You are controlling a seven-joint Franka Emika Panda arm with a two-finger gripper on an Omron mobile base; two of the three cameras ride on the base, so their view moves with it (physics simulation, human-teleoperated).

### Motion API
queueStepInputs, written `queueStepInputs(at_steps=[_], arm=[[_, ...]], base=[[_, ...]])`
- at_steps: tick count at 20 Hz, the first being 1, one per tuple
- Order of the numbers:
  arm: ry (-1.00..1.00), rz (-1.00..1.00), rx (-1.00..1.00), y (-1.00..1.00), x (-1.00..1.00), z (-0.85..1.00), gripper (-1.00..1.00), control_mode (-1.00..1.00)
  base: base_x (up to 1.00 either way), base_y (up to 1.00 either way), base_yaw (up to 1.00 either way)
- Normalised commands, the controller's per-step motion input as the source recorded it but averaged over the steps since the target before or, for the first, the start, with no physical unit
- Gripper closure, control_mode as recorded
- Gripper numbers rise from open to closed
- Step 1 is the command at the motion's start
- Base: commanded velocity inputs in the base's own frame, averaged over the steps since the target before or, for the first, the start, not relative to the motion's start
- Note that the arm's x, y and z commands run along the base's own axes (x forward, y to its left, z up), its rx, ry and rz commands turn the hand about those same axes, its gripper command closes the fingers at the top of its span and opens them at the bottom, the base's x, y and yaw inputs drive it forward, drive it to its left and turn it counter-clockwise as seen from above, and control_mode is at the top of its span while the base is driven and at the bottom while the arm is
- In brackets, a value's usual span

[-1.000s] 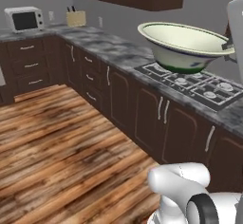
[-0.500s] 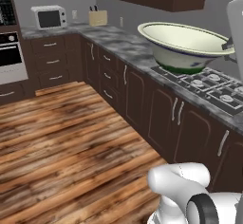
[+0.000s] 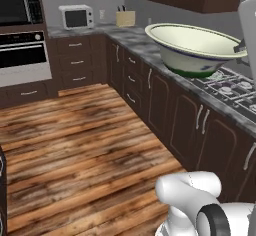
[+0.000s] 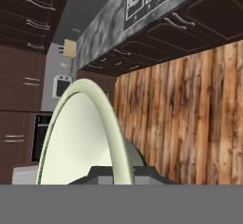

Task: Move the bowls from the cabinet to the plates on the dining table.

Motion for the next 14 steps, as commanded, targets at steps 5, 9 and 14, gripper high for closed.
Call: queueStepInputs(at_steps=[5,9,14], arm=[[0.0,0.0,0.0,0.0,0.0,0.0,1.0,1.0],[0.0,0.0,0.0,0.0,0.0,0.0,1.0,1.0],[0.0,0.0,0.0,0.0,0.0,0.0,1.0,1.0]], base=[[0.0,0.0,0.25],[0.0,0.0,0.25],[0.0,0.0,0.25]])
